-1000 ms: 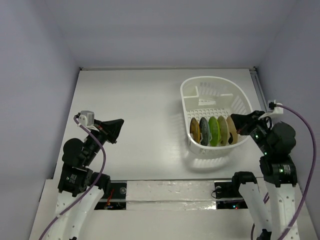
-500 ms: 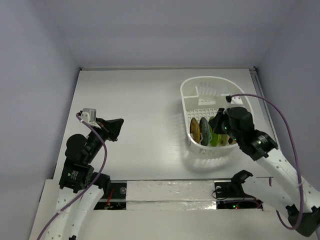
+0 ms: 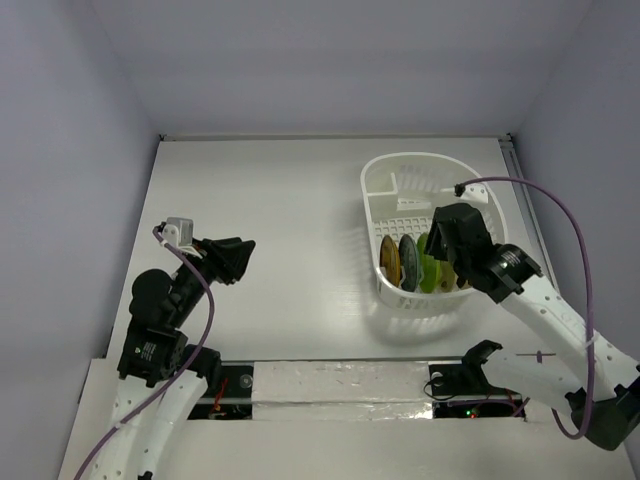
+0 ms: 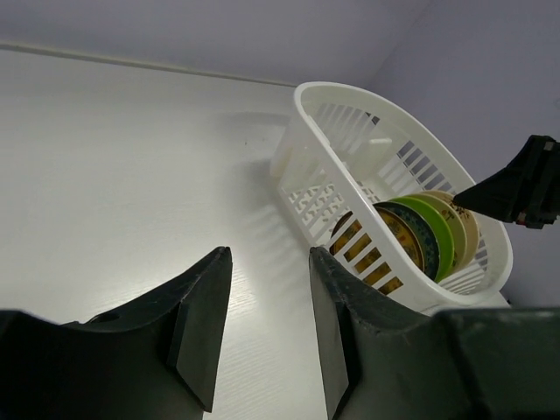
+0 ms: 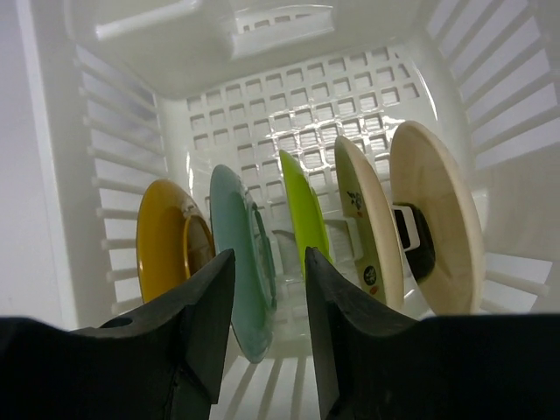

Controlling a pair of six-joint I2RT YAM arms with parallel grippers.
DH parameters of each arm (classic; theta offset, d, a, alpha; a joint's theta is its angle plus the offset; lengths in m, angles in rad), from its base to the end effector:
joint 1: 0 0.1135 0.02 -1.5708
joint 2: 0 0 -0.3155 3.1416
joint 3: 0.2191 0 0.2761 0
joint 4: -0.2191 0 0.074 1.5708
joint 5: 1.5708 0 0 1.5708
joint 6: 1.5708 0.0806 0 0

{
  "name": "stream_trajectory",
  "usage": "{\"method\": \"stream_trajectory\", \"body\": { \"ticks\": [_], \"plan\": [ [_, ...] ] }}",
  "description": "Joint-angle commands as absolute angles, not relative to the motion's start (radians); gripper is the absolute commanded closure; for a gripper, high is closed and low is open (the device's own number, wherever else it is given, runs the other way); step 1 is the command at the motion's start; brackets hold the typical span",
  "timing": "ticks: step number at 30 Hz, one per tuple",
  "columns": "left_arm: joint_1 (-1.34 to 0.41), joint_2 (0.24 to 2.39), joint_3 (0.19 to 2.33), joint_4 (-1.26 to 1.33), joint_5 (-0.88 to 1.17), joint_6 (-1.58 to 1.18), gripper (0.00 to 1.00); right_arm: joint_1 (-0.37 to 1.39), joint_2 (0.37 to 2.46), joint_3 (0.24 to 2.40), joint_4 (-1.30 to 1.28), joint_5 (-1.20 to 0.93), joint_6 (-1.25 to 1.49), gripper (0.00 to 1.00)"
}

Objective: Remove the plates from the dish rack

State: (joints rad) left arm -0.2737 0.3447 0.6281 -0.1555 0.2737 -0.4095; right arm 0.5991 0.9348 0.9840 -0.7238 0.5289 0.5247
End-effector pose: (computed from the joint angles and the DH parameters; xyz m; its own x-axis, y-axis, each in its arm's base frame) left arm 0.1052 -0.0522 0.3724 -0.0937 -0.3718 -0.9236 0.5244 0.7701 -0.3633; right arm 0.1972 0.0854 0.3508 -0.5273 0.1637 -0.8338 0.1187 0.9858 0.1185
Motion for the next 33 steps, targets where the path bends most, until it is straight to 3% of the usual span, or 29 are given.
{"method": "stream_trajectory", "body": {
  "ticks": [1,17,27,33],
  "plan": [
    [-0.278,0.33,0.635,-0.106,0.293,-0.408,0.62,0.606,0.986,1.048,-0.798,0.612,0.577,0.57],
    [-0.296,0.325,0.635,-0.101,0.308,-0.405,0.61,0.606,1.196,1.103,-0.899,0.658,0.65,0.63],
    [-0.296,0.318,0.638,-0.104,0.302,-0.407,0.61,0.606,1.282,1.164,-0.963,0.661,0.64,0.76],
    [-0.305,0.314,0.641,-0.107,0.301,-0.403,0.61,0.606,1.319,1.213,-1.034,0.669,0.624,0.77]
  ]
}}
